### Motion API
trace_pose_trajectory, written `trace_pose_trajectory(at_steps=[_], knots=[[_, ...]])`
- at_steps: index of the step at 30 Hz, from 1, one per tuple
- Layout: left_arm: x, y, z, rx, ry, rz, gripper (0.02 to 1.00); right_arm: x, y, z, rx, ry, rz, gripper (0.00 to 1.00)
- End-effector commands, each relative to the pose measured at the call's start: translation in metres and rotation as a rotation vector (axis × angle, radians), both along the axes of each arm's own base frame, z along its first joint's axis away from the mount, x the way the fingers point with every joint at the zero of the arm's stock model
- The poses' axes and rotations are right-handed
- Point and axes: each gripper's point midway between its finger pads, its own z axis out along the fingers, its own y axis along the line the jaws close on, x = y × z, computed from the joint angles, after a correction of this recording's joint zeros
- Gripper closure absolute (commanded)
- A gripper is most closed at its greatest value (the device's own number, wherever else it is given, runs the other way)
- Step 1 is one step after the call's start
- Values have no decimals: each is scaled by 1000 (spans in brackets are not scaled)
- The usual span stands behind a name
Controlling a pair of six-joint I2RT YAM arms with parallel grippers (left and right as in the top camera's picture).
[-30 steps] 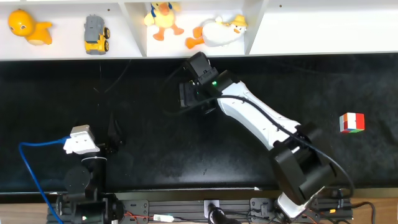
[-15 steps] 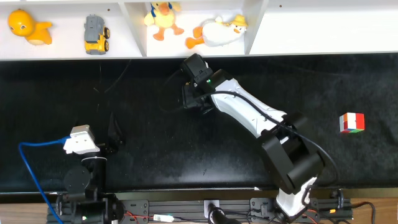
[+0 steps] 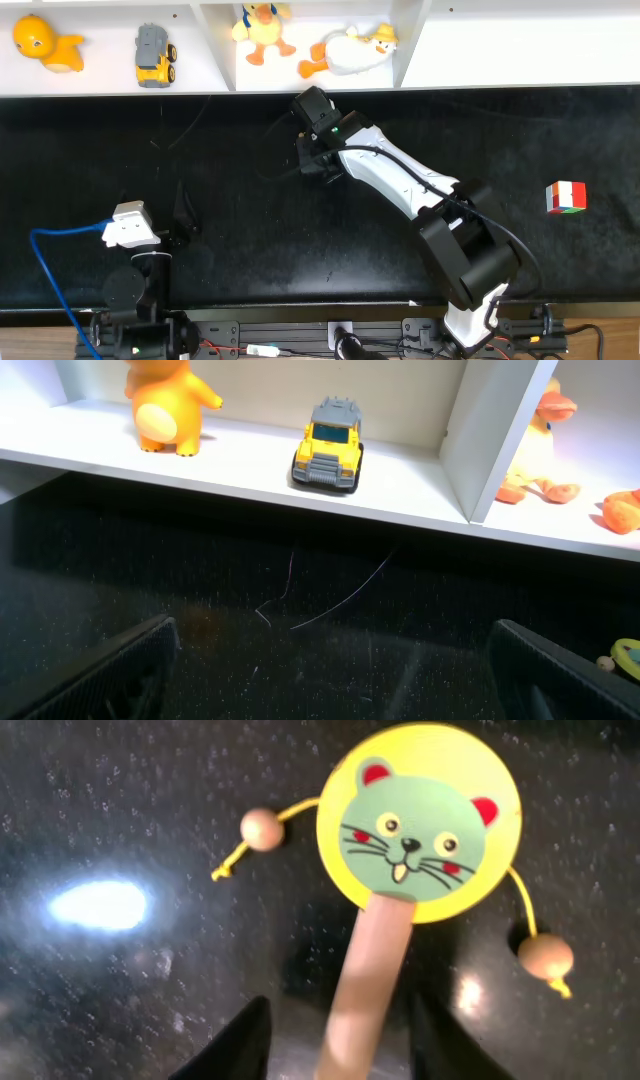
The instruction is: Store Toys
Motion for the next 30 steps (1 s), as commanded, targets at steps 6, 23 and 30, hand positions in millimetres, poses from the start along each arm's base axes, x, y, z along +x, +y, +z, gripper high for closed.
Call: trace_pose_trajectory(at_steps=[6,23,30], knots=[[0,0,0,-3,-8,-1,20,0,-8,-11,-53,16,1,779],[0,0,0,-3,-8,-1,20,1,-11,-11,-40,30,-7,954],[0,0,0,-3,-8,-1,20,0,-2,-4,0,42,10,958]])
